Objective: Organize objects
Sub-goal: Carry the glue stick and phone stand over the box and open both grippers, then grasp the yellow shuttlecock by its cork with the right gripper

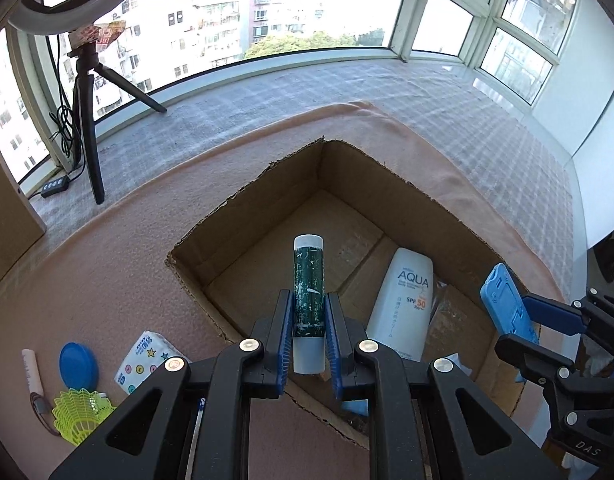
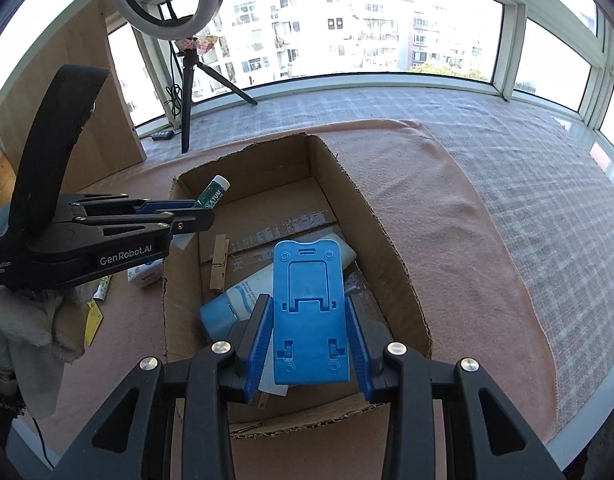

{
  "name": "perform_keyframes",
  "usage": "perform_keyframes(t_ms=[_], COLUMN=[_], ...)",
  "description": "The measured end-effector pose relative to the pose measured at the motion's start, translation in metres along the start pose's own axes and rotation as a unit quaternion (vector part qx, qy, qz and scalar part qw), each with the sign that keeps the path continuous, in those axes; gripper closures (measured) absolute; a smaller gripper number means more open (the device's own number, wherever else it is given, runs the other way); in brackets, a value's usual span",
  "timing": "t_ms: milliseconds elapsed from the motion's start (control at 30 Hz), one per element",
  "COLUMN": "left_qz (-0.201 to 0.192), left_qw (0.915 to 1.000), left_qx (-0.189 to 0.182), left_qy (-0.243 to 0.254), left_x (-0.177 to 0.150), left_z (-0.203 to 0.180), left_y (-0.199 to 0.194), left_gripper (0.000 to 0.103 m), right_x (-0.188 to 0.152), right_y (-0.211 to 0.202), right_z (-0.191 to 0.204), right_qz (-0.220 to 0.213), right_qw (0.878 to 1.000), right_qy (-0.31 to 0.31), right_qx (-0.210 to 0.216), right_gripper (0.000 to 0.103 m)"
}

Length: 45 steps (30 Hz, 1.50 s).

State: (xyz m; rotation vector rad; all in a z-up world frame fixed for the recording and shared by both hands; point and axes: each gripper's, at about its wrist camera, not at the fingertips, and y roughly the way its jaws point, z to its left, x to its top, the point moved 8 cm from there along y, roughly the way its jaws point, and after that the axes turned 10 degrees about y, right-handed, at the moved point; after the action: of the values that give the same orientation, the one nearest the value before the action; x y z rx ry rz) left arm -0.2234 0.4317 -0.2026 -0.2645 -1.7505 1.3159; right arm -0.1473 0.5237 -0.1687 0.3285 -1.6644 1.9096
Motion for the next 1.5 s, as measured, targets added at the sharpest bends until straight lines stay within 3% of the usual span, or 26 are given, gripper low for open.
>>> perform_keyframes(t_ms=[100,167,200,233,267,333,867,1233,1500], left_qz=[-0.002,-0.009,-0.011,-0.017,-0.024,-0.031,-0.041,-0.026,0.004], left_qw=[1.0000,0.9999,0.9999,0.9998,0.9996,0.9995,0.9987,0.9956,0.9918], left_qx=[-0.001,-0.005,-0.001,0.004,0.007,0.008,0.021,0.056,0.054], left_qy=[0.000,0.006,0.009,0.009,0.008,0.001,-0.020,-0.071,-0.116], left_x=[0.000,0.000,0.000,0.001,0.001,0.002,-0.031,-0.120,-0.184], left_z=[0.001,0.000,0.000,0.001,0.002,0.005,0.034,0.111,0.161], left_y=[0.001,-0.002,-0.004,-0.007,-0.011,-0.017,-0.058,-0.105,-0.104], left_gripper=[0.086,0.080,0.061,0.043,0.038,0.037,0.037,0.037,0.038], right_x=[0.000,0.000,-0.001,-0.001,-0.001,-0.001,-0.009,-0.035,-0.035], right_y=[0.001,0.000,-0.001,-0.002,-0.003,-0.007,-0.015,-0.016,-0.003], right_z=[-0.002,0.000,0.002,0.004,0.006,0.009,0.028,0.073,0.132], right_qz=[0.001,0.000,-0.002,-0.003,-0.003,-0.013,-0.008,0.021,0.041], right_qw=[1.000,1.000,1.000,1.000,1.000,1.000,0.999,0.994,0.988], right_qy=[0.000,-0.002,-0.003,-0.005,-0.007,-0.012,0.003,0.022,0.001], right_qx=[-0.002,0.006,0.010,0.015,0.018,0.015,0.041,0.103,0.146], right_gripper=[0.070,0.069,0.068,0.059,0.054,0.039,0.039,0.039,0.039])
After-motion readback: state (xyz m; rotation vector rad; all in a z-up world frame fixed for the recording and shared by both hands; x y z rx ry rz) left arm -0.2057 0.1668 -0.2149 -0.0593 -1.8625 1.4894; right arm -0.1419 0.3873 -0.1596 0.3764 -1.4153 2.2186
